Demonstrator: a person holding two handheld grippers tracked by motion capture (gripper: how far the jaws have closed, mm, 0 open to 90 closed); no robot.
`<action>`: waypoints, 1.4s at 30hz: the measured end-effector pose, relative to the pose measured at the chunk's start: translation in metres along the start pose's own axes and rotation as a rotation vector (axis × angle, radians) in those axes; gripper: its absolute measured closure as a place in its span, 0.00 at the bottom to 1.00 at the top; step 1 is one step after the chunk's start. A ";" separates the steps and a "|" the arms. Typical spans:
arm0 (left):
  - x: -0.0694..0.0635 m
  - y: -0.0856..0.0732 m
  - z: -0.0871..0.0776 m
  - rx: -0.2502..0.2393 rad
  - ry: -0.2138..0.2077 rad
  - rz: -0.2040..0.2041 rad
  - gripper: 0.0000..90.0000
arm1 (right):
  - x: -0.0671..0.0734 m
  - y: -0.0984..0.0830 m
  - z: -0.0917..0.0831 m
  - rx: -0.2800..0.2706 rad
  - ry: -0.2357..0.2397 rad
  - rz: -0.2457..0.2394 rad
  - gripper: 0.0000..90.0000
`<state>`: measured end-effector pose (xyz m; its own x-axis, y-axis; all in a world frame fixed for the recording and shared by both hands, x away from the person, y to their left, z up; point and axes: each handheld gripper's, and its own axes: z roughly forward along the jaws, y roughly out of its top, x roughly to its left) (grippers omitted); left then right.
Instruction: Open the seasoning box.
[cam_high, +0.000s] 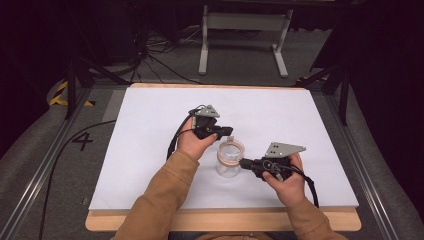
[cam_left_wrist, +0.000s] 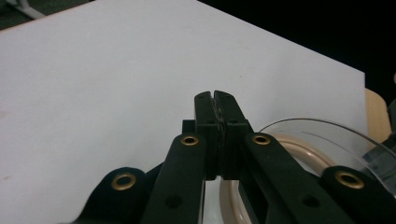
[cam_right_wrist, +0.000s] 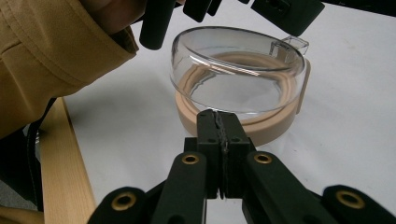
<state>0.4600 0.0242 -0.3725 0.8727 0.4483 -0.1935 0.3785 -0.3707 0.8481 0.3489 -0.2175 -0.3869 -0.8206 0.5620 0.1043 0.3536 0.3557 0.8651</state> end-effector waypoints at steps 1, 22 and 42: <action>0.000 0.000 0.000 -0.011 0.008 -0.007 0.97 | 0.000 0.000 0.000 0.000 0.000 -0.001 0.99; 0.008 -0.016 -0.050 -0.017 0.116 -0.057 0.96 | -0.009 0.017 -0.001 -0.062 0.020 -0.026 0.99; 0.015 -0.051 -0.104 -0.009 0.227 -0.156 0.96 | -0.030 0.040 0.007 -0.101 0.052 -0.057 0.99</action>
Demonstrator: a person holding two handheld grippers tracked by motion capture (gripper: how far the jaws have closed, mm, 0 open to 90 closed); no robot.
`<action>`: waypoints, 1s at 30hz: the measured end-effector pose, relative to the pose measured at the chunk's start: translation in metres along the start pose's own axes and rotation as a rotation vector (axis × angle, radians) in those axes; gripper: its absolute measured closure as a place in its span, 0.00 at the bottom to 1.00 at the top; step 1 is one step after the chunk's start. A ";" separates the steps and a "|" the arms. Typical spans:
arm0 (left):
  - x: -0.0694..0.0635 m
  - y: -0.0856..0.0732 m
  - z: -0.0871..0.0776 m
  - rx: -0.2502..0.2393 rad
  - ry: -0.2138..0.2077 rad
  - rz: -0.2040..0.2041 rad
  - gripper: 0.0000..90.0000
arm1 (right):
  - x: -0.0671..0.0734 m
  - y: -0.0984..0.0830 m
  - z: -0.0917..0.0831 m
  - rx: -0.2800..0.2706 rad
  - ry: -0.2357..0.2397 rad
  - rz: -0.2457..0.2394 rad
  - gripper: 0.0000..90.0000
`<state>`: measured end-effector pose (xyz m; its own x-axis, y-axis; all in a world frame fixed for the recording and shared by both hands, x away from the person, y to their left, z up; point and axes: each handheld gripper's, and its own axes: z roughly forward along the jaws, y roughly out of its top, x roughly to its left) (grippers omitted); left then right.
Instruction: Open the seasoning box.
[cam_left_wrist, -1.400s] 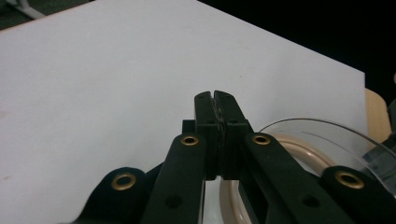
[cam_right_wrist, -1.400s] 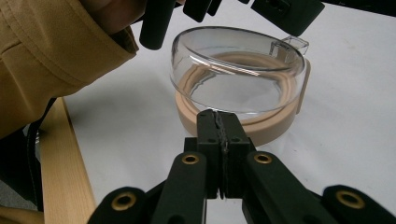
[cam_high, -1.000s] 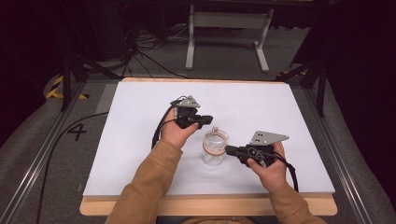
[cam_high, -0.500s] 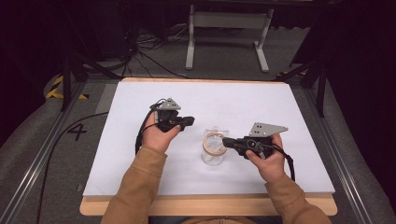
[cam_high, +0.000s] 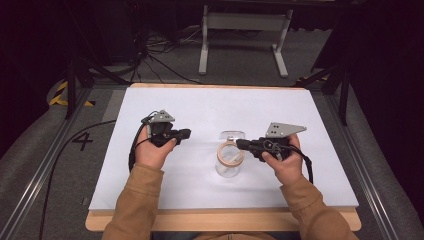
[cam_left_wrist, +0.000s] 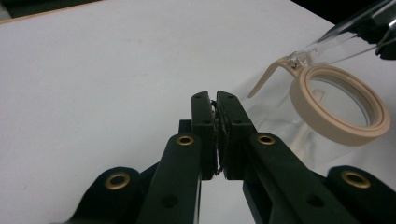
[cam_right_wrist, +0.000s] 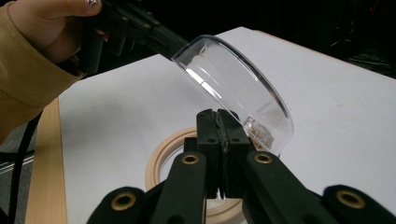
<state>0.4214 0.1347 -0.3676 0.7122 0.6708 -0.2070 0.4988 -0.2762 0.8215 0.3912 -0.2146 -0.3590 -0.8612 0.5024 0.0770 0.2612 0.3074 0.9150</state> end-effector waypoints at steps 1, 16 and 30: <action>0.001 -0.002 -0.002 0.004 0.004 -0.008 0.96 | -0.002 0.001 0.000 0.001 -0.001 0.001 0.99; 0.009 -0.013 -0.017 0.011 0.035 -0.042 0.96 | -0.021 0.001 0.002 -0.012 -0.028 0.057 0.97; 0.003 -0.009 -0.014 0.034 -0.029 -0.002 0.92 | -0.020 0.005 -0.005 -0.006 -0.016 0.042 0.90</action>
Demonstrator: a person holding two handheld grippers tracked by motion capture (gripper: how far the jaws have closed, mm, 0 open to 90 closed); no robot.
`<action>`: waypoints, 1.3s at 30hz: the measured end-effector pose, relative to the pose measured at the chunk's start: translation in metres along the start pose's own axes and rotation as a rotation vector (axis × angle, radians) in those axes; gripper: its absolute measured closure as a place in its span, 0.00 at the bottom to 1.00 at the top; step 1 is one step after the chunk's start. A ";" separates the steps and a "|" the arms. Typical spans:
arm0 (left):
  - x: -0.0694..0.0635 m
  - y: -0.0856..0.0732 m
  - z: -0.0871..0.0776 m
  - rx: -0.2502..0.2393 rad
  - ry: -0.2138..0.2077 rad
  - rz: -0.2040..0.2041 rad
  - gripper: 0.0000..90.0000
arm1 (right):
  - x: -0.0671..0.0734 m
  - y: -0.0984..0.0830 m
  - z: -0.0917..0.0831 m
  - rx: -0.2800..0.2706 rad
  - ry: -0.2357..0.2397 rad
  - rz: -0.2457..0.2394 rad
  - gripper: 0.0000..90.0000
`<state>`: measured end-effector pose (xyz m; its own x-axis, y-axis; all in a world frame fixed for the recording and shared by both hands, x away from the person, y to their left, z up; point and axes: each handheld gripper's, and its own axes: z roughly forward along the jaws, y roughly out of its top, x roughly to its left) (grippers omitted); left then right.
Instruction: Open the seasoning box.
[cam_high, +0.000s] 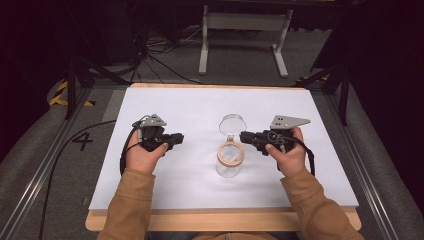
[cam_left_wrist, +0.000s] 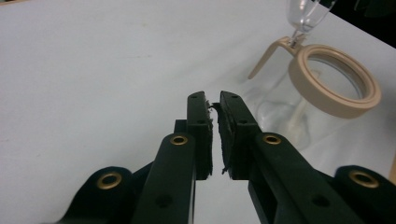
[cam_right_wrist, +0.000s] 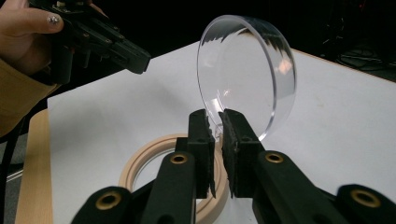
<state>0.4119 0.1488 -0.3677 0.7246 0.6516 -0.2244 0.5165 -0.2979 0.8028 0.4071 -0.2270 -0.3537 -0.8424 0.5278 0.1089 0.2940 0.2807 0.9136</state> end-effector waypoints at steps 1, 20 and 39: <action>-0.001 0.001 0.000 0.005 -0.011 0.004 0.91 | -0.001 0.001 -0.002 0.002 -0.002 -0.004 0.88; 0.008 0.003 -0.019 0.060 0.026 -0.027 0.82 | -0.038 0.005 -0.079 -0.045 -0.100 0.037 0.72; 0.035 -0.004 0.004 0.207 0.075 -0.076 0.76 | -0.091 -0.045 -0.110 0.157 -0.298 0.132 0.69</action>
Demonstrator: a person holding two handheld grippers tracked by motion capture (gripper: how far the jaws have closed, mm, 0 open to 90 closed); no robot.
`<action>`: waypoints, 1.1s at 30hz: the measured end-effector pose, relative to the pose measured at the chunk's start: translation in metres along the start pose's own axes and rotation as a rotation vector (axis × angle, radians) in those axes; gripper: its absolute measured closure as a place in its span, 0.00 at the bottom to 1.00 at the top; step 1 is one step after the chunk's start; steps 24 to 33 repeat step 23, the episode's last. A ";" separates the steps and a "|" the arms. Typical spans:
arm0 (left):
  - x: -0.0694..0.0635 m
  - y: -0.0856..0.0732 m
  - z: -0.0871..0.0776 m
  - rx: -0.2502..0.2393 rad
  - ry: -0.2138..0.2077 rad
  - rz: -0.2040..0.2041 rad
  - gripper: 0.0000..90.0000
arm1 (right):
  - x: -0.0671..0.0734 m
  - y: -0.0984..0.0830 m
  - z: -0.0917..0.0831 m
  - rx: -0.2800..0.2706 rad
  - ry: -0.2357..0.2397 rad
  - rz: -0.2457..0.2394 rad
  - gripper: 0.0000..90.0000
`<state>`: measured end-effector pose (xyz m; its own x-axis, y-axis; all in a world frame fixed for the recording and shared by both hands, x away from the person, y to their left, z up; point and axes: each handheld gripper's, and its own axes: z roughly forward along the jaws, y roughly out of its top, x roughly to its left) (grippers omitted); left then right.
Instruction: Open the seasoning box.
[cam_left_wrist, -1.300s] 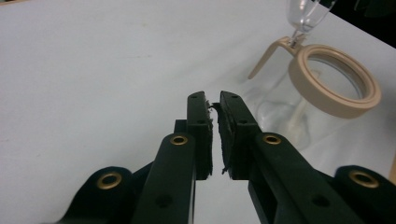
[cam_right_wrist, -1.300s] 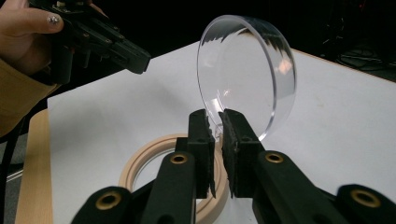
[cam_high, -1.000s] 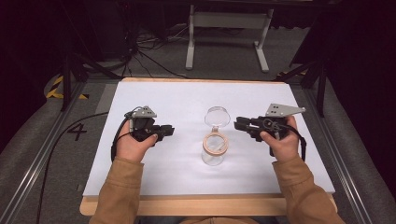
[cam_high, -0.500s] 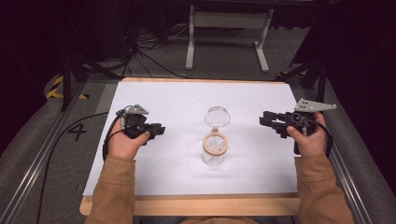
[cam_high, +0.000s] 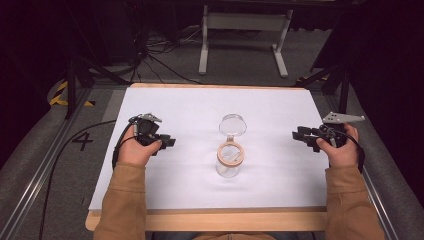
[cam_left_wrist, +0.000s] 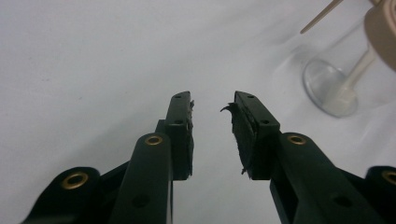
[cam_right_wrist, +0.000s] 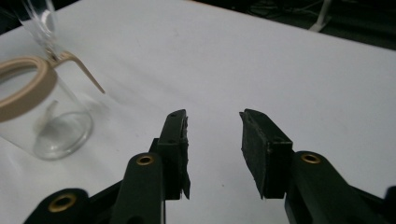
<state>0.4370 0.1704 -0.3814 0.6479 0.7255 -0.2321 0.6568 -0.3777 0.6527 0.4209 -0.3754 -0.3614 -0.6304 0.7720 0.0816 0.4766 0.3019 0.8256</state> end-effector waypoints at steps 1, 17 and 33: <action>0.002 -0.001 0.002 0.006 0.000 -0.012 0.75 | -0.002 -0.002 0.002 0.011 -0.004 0.003 0.69; 0.006 -0.004 0.010 0.029 -0.012 -0.026 0.75 | -0.018 -0.033 0.042 0.281 -0.093 0.050 0.68; 0.007 -0.004 0.010 0.026 -0.004 -0.029 0.73 | -0.015 -0.030 0.041 0.245 -0.085 0.044 0.66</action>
